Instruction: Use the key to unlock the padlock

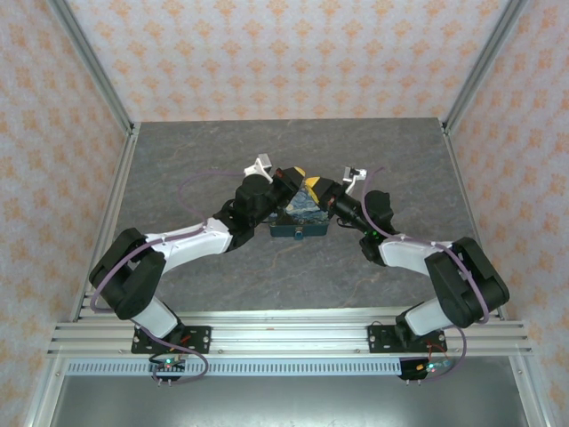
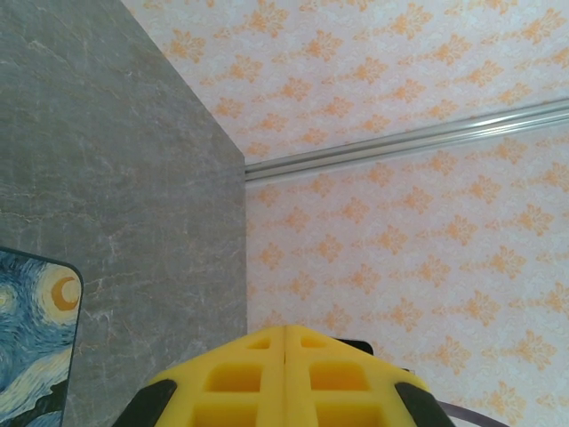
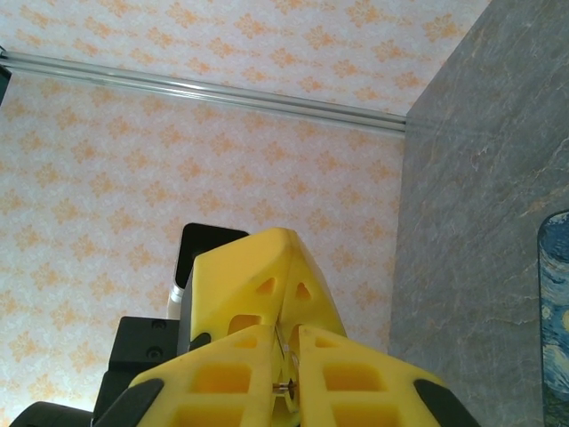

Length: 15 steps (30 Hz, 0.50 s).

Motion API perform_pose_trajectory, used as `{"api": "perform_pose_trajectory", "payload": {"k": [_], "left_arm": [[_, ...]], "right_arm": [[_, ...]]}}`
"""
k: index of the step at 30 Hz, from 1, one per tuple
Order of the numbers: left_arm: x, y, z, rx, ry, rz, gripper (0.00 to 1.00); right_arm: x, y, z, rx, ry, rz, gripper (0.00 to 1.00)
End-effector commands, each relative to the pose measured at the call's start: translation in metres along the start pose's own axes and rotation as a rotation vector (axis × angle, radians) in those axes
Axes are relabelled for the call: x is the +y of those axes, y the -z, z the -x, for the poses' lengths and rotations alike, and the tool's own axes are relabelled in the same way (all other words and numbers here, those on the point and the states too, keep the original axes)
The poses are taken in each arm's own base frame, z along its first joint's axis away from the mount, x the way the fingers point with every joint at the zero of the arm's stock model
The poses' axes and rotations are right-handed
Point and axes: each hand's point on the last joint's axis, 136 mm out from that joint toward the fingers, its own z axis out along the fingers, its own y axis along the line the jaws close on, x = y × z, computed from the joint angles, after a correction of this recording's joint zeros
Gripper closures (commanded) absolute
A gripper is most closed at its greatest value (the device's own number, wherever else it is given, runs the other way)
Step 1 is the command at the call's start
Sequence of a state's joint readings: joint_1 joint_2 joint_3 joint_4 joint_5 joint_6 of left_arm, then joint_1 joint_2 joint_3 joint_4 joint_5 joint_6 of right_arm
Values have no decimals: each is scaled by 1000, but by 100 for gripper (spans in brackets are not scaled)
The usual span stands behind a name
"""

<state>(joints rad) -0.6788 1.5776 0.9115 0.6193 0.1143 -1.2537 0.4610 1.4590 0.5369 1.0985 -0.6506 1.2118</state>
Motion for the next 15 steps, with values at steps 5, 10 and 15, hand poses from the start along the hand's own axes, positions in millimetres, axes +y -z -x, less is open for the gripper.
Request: {"api": "perform_pose_trajectory", "payload": {"k": [5,10,15], "left_arm": [[3,-1,5,-32,5,-4,100],[2,0,7,-37,1,4,100],[0,3,10,-33,-8,21,99]], "right_arm": [[19,1,5,-19,42,68,100],[11,7,4,-19,41,43,100],[6,15,1,-15,58,16,100]]}}
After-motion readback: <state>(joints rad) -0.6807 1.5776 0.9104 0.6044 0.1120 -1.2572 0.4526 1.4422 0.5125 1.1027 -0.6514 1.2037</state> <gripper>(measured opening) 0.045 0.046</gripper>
